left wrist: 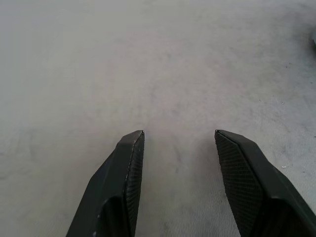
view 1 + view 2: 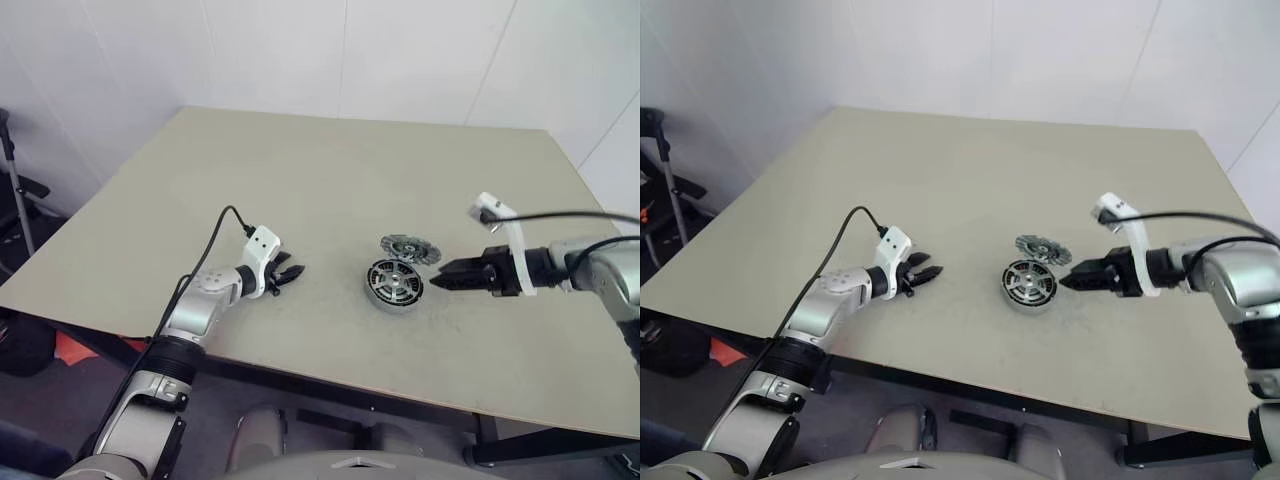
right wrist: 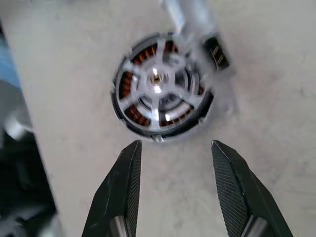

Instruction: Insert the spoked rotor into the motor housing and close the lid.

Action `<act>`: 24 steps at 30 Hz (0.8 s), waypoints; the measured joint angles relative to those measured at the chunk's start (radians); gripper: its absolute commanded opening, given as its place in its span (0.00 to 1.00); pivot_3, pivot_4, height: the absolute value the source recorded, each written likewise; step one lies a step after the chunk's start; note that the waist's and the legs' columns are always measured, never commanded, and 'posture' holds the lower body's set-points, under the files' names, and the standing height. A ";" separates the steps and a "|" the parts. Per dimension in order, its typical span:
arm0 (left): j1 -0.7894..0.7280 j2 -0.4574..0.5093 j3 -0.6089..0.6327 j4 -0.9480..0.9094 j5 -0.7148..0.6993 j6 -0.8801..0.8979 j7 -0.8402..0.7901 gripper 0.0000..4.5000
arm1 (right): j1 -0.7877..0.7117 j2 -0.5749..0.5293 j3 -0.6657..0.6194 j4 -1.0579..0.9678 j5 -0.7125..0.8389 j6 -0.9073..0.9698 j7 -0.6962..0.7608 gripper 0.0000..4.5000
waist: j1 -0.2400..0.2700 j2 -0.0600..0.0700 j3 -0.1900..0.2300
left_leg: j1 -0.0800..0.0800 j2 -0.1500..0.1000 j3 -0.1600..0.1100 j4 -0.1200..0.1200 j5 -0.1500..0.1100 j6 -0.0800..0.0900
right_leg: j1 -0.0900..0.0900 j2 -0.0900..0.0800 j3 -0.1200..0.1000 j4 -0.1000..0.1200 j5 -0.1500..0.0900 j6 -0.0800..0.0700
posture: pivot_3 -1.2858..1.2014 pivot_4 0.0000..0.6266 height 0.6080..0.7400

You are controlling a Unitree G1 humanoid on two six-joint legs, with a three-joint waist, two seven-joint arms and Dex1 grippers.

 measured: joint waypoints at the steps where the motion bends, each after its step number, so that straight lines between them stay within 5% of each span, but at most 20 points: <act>1: 0.000 0.000 0.000 0.000 0.000 0.000 0.000 0.54 | 0.039 0.000 0.010 -0.011 -0.025 -0.031 -0.013 0.42 | -0.001 0.000 0.000 | 0.000 0.000 0.000 0.000 0.000 0.000 | 0.000 0.000 0.000 -0.001 0.000 0.000 | 0.52 0.00 1.00; 6: 0.000 0.009 0.000 0.000 0.001 0.002 -0.001 0.54 | 0.125 0.007 0.028 -0.035 -0.076 -0.102 -0.043 0.02 | -0.008 0.000 0.000 | 0.000 0.000 0.000 0.000 0.000 0.000 | 0.000 0.000 0.000 -0.003 -0.001 0.001 | 0.52 0.00 1.00; 24: 0.000 0.015 0.000 0.000 0.002 0.002 -0.001 0.54 | -0.040 0.141 -0.015 -0.158 -0.003 -0.005 -0.115 0.01 | -0.006 0.001 -0.001 | 0.001 0.000 0.000 0.000 -0.001 0.002 | 0.004 0.000 0.000 -0.006 0.003 -0.005 | 0.52 0.00 1.00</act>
